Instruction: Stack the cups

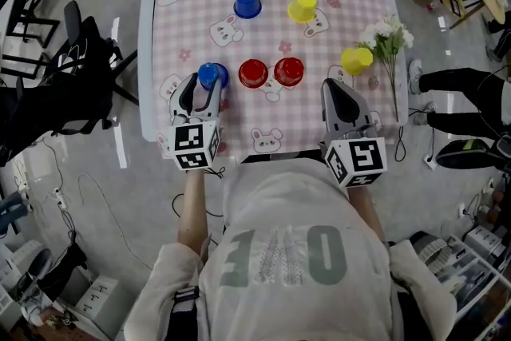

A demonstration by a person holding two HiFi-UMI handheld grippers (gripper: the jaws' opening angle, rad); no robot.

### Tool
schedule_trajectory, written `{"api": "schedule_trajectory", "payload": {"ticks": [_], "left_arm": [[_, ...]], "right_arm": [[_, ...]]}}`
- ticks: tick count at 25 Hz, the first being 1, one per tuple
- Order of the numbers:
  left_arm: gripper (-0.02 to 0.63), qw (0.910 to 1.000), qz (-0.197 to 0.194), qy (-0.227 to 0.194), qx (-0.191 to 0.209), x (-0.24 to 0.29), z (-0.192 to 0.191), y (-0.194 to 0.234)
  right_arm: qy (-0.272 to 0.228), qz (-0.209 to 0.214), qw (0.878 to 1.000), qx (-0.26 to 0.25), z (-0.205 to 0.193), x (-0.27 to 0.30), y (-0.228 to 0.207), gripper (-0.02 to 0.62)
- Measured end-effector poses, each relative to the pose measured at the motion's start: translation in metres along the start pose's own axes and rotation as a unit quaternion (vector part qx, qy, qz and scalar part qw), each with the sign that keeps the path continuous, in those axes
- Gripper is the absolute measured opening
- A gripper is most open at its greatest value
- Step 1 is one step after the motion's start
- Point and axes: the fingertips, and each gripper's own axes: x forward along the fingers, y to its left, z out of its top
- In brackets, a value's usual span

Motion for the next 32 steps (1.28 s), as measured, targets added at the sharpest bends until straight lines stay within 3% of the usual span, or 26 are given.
{"api": "schedule_trajectory", "payload": {"ticks": [10, 16, 20, 24, 29, 32], "left_arm": [[0.218, 0.9995, -0.030, -0.011, -0.008, -0.006, 0.003, -0.006], [0.233, 0.9956, -0.019, -0.090, -0.019, -0.012, 0.081, 0.002], [0.233, 0.9918, -0.025, -0.125, 0.014, 0.015, 0.142, -0.005], [0.233, 0.9943, -0.050, -0.085, 0.040, 0.074, 0.162, -0.016], [0.233, 0.9933, -0.103, 0.039, 0.033, 0.151, 0.132, -0.024], [0.233, 0.9906, -0.109, 0.080, 0.024, 0.174, 0.117, -0.024]], "right_arm": [[0.002, 0.002, 1.000, -0.002, -0.001, 0.000, 0.007, 0.029], [0.002, 0.008, 1.000, -0.001, -0.001, 0.003, 0.008, 0.029], [-0.002, 0.019, 1.000, 0.003, 0.000, 0.007, 0.017, 0.029], [-0.003, 0.023, 1.000, 0.004, -0.001, 0.006, 0.019, 0.029], [0.006, 0.017, 1.000, 0.018, -0.010, 0.000, 0.007, 0.029], [0.010, 0.007, 1.000, 0.027, -0.014, -0.003, -0.005, 0.029]]}}
